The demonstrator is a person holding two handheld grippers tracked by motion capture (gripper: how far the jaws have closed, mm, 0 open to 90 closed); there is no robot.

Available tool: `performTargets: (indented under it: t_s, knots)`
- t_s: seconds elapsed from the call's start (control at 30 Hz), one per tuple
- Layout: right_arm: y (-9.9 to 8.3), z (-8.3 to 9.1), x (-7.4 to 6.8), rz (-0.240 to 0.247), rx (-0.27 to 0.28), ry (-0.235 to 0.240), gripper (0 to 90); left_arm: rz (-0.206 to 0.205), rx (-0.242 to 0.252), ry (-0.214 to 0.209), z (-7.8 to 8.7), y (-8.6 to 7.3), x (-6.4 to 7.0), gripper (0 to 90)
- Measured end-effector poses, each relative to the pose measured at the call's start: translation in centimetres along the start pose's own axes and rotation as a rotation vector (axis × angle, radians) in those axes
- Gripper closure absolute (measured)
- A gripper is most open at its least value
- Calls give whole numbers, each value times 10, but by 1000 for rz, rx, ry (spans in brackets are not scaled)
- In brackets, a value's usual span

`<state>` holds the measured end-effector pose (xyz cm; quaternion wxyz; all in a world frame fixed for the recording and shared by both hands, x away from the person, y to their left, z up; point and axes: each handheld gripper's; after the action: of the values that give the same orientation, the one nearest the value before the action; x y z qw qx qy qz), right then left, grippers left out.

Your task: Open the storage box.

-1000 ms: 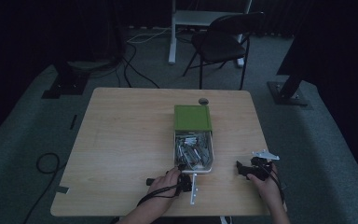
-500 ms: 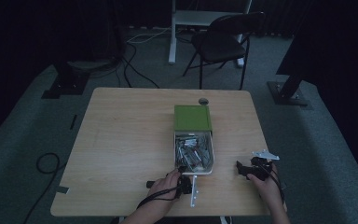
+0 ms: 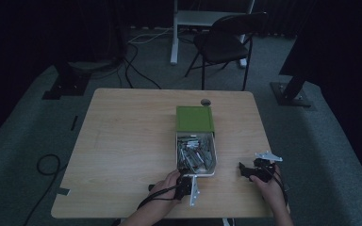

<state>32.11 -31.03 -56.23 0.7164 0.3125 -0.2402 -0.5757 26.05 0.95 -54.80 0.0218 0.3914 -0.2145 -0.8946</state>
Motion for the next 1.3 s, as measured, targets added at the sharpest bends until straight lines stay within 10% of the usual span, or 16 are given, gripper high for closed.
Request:
performTargets:
  t_s: [0.83,1.3]
  knots:
    - [0,0,0,0,0,0,111,345,241,-191,36,-14,-32,570]
    - [0,0,0,0,0,0,111,428,232,-222,54,-46,-37,530]
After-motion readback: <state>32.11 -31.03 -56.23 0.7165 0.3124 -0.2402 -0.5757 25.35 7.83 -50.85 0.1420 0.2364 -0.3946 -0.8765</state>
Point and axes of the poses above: each handheld gripper's, and its own axes: z roughly backward along the jaws, y roughly out of its top, x roughly to its right
